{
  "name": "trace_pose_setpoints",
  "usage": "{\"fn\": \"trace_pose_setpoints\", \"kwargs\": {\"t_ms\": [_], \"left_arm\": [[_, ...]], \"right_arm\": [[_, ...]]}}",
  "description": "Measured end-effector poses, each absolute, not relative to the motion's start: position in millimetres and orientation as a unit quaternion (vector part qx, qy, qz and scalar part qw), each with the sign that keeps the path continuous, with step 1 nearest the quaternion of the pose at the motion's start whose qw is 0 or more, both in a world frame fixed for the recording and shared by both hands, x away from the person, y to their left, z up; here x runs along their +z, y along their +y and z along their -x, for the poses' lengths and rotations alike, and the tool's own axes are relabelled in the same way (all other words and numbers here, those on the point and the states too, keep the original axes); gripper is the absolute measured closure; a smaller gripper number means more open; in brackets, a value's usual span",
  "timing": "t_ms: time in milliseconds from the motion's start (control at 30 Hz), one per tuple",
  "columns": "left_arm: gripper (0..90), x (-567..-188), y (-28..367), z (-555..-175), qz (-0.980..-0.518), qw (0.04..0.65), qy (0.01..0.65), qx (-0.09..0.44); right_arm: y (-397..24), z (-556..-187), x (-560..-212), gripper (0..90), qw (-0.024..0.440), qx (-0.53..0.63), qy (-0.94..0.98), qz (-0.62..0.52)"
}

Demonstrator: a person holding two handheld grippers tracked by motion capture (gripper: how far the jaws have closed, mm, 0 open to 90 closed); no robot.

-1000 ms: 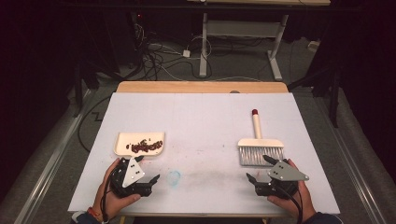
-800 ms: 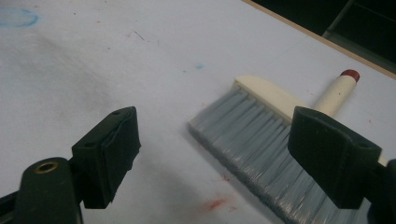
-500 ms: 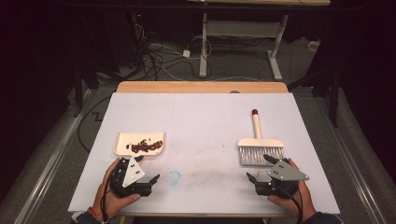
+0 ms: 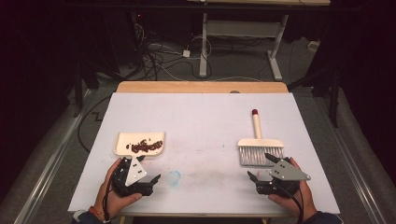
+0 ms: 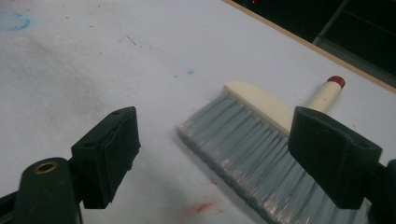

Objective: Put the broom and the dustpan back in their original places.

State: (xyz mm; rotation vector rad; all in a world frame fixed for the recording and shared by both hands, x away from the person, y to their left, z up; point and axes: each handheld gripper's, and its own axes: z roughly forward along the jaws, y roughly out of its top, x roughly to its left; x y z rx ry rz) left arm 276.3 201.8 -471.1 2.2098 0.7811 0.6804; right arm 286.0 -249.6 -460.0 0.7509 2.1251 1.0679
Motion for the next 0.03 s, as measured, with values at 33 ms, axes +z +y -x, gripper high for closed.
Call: {"fn": "trace_pose_setpoints", "kwargs": {"t_ms": [33], "left_arm": [[17.4,-471.2,201.7,-276.4,-0.851,0.343,0.301,0.261]], "right_arm": [[-249.6,-286.2,-459.7,16.7,0.318,0.406,0.808,-0.285]]}}
